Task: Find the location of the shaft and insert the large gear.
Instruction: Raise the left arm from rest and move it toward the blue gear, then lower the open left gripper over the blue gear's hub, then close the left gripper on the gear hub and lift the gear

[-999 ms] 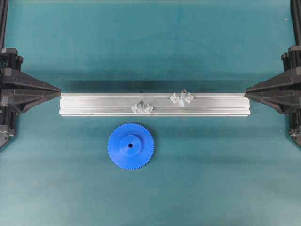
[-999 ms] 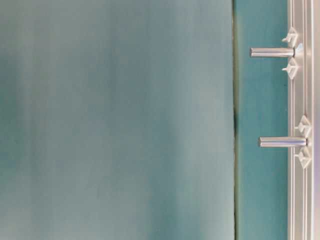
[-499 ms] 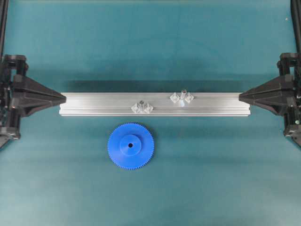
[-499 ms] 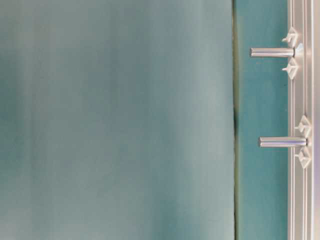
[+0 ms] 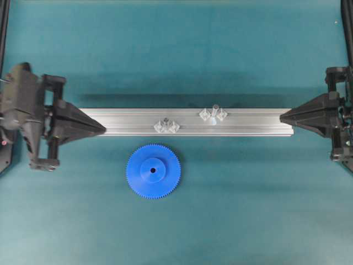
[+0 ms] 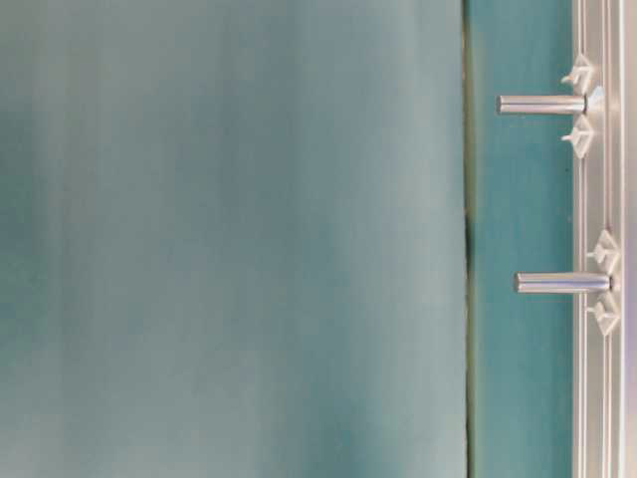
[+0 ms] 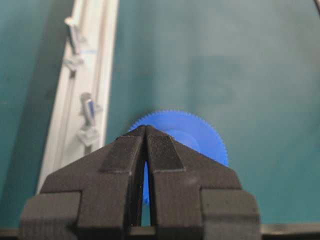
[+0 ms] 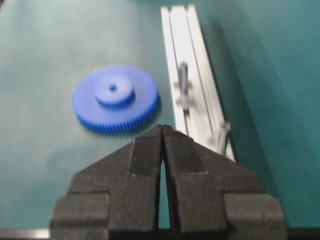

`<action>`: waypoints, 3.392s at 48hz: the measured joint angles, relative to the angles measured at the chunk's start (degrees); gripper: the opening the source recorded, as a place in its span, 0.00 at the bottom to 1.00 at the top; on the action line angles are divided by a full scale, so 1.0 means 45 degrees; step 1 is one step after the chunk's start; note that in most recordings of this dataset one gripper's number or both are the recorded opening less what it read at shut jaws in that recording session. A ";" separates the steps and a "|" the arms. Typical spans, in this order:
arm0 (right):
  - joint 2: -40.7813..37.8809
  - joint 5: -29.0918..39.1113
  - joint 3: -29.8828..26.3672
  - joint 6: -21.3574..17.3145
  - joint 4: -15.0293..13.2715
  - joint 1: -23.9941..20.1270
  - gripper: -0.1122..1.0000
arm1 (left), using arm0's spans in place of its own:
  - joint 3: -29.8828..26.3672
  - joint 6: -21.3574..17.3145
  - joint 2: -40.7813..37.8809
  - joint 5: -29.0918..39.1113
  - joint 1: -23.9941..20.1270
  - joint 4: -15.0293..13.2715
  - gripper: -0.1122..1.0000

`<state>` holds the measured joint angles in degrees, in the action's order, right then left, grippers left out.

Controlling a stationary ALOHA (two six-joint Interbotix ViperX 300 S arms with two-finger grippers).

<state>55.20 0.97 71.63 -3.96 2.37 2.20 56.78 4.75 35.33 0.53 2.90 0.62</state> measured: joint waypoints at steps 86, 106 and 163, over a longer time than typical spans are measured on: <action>0.0020 0.1426 0.1270 -0.0664 -0.0020 0.0039 0.12 | -0.7422 -0.0039 -0.9141 0.7383 0.1152 0.0020 0.11; 0.0098 0.1406 0.1309 -0.0645 -0.0078 0.0039 0.12 | -0.8418 -0.0137 -0.9863 0.8906 0.1152 0.0000 0.11; 0.0371 0.1426 0.1406 -0.0664 -0.0078 0.0059 0.12 | -0.8496 0.0312 -1.0234 0.8965 0.1152 0.0000 0.94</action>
<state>56.87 7.38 77.96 -6.94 2.02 2.46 18.54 6.15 -10.72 40.87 8.09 0.62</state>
